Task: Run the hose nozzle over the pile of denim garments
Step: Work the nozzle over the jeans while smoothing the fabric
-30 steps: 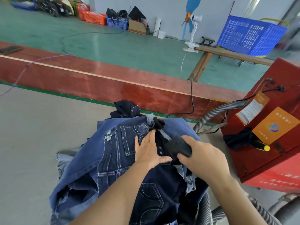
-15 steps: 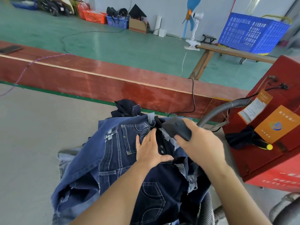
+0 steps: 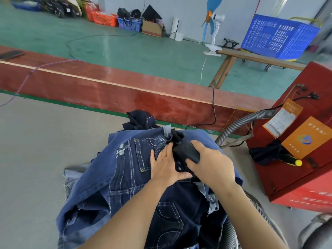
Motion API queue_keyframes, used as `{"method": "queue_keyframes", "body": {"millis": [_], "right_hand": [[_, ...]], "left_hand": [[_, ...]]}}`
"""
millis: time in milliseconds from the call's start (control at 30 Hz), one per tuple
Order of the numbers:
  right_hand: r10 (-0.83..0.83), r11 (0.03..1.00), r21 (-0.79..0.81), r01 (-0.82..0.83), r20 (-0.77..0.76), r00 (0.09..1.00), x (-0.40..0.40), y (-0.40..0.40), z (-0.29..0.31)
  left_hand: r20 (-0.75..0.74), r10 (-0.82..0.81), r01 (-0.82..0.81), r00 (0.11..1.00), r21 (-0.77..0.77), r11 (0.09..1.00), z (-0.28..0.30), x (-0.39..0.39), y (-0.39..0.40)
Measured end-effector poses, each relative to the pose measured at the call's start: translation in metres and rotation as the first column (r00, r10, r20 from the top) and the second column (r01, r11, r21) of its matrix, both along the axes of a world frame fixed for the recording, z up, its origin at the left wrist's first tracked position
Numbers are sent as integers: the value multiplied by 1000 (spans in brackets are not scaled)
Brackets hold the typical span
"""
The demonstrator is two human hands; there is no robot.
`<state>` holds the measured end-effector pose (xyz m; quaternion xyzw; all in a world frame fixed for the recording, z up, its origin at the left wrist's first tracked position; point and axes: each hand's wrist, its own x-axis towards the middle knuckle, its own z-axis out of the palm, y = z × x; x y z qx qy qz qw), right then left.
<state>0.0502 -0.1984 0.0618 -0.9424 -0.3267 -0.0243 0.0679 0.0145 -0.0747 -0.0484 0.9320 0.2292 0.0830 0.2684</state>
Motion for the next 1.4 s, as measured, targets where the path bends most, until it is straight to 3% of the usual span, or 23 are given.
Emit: {"method": "queue_keyframes", "body": {"millis": [167,567,733,900,1100,1267,1400], "right_hand": [[-88,986,155,67,131,988,6,-7,17],[-73,995,-63,71,-28,997,1,26,0],[-73,992,-114,59,-119,990,7,16,-1],[-63,988,-148,37,-176,982,7,-3,5],[-57,987,-160,22,-219,974,9,-14,10],[-61,991,-128,33,-218,974,5,-17,11],[-70,990,-137,41,-220,973,4,-24,12]], "left_hand": [[6,4,-4,1000,-1,1000,0,-1,-1],[252,63,-39,966,-99,994,-4,-12,-5],[196,31,-20,980,-59,998,-4,-11,-3],[156,32,-45,987,81,996,-1,-13,-8],[-37,-195,198,980,231,953,33,-4,-3],[-173,-80,135,982,330,934,29,-4,7],[-236,-5,81,972,311,947,20,1,9]]}}
